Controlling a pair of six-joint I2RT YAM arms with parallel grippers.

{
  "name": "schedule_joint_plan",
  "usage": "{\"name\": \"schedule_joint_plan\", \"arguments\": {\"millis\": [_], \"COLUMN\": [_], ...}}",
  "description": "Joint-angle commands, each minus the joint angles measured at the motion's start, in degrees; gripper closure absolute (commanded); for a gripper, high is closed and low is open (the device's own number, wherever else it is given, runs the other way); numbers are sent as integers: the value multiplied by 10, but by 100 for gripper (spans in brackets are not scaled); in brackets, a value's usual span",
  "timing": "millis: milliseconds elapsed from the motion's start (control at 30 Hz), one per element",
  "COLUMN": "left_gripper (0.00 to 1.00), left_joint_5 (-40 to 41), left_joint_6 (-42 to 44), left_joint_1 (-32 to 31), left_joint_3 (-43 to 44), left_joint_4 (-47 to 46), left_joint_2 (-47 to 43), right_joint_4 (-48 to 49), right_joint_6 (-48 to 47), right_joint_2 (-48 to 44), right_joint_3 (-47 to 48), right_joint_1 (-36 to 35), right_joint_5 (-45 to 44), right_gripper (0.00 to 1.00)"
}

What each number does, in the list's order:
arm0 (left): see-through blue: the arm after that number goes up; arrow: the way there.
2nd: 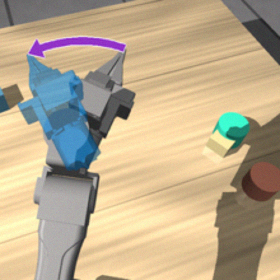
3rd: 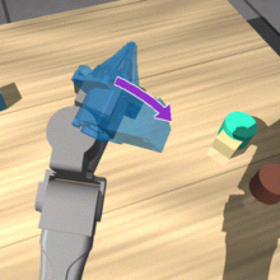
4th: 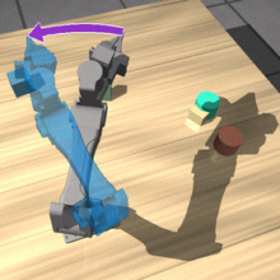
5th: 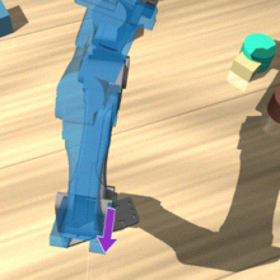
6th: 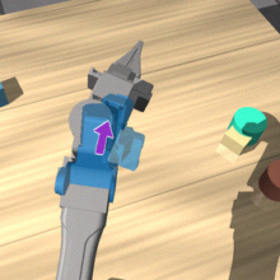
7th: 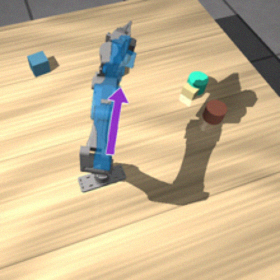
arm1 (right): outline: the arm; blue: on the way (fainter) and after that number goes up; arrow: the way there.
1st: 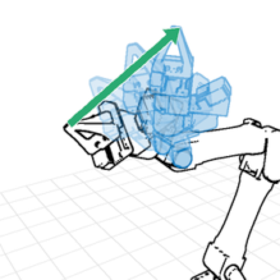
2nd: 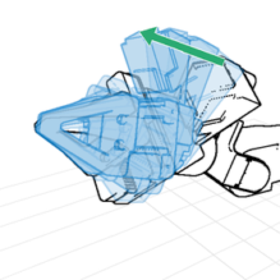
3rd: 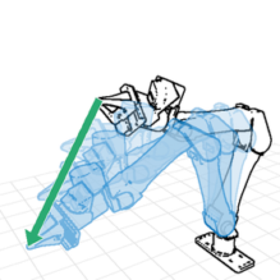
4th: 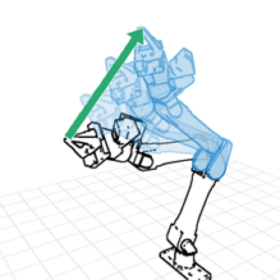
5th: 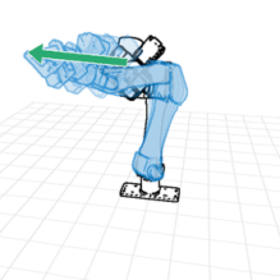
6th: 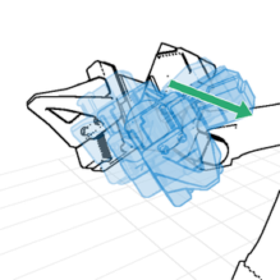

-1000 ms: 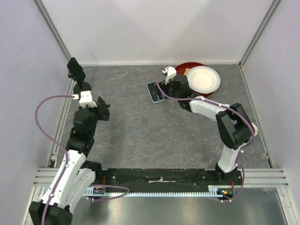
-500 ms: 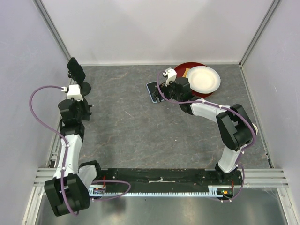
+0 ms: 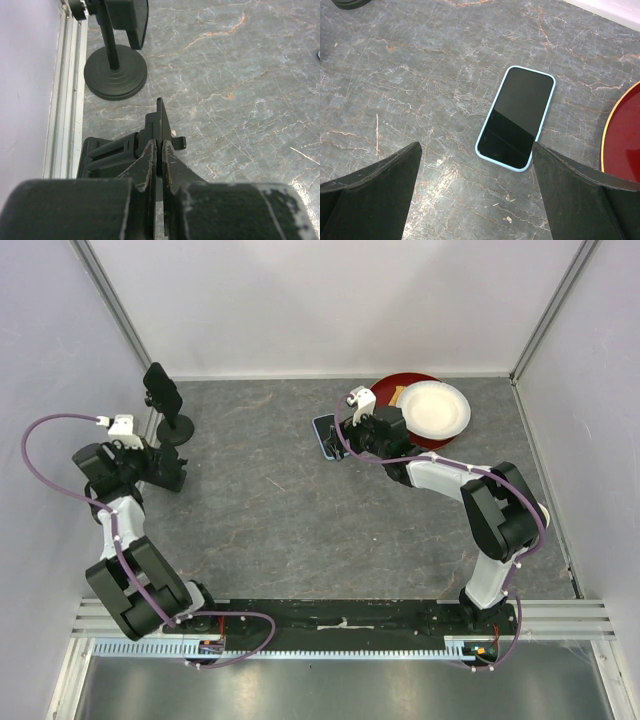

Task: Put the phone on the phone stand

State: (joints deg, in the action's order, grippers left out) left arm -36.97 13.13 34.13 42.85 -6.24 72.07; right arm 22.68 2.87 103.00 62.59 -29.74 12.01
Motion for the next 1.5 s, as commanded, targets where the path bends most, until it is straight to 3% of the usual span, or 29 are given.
{"name": "schedule_joint_plan", "arguments": {"millis": [0, 167, 467, 1167, 1233, 1267, 1467], "left_gripper": [98, 98, 98, 98, 90, 77, 38], "left_joint_5": [-103, -149, -189, -112, -102, -100, -78], "left_joint_6": [37, 2, -126, -180, -187, -190, -199], "left_joint_1": [26, 47, 65, 79, 80, 81, 81], "left_joint_3": [57, 63, 48, 36, 36, 38, 39], "left_joint_4": [-25, -47, -193, -214, -209, -202, -190], "left_joint_2": [31, 72, 126, 185, 187, 191, 181], "right_joint_4": [26, 20, 11, -5, -5, -5, -4], "right_joint_6": [-9, -13, -16, -20, -21, -21, -23], "right_joint_2": [-18, -16, -4, 13, 12, 12, 9], "right_joint_3": [3, 7, 17, 39, 40, 40, 37], "right_joint_1": [-1, 0, -1, 1, 0, -1, 0], "right_joint_5": [11, 10, 14, 17, 18, 19, 20], "right_gripper": [2, 2, 2, 2, 2, 2, 2]}}
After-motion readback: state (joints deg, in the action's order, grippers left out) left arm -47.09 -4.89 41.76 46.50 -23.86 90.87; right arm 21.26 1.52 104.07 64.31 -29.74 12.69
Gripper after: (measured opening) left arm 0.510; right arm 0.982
